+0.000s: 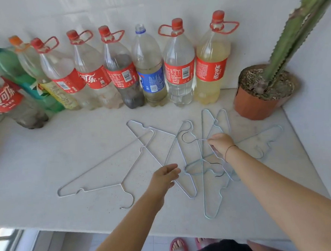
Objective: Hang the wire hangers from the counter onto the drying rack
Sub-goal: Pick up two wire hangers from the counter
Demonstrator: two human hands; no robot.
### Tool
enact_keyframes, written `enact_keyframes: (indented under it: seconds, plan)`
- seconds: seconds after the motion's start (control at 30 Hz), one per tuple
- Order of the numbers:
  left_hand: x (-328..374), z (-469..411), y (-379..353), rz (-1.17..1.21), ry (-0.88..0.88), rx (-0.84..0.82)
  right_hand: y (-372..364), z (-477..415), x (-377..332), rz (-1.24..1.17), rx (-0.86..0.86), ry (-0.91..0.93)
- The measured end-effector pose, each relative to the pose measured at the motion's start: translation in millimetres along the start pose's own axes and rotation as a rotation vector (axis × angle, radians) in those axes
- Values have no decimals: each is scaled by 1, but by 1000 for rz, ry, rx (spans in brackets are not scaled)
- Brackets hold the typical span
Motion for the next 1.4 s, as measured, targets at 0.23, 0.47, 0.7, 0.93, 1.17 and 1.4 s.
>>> enact_keyframes:
  seconds: [0.23,0.47,0.7,0.93,1.17,1.4]
  plan:
    - [18,-19,-20,-285,-112,-25,21,13,-7,-250,-20,-24]
    - [25,-32,-38,-485,-101,-78,58,34,-5,-499,-14,-30]
    - [36,-36,-45,-751,-87,-106,77,46,-2,-655,-42,-5]
    - [43,-31,-56,-627,-20,-219,83,49,-1,-685,-70,21]
    - [57,-15,-53,-514,-28,-215,84,53,-4,-673,-116,28]
    - [72,3,-27,-369,-151,-31,76,63,-24,-640,-187,81]
Point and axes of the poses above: each hand's wrist, its own z-axis away from the middle knuckle, its own y-axis out of the back of the hand, x = y × z, the point moved 1 cm from there along -z, towards the middle knuckle, and after that the axes turned 14 degrees about -z, right-handed, at the moved point
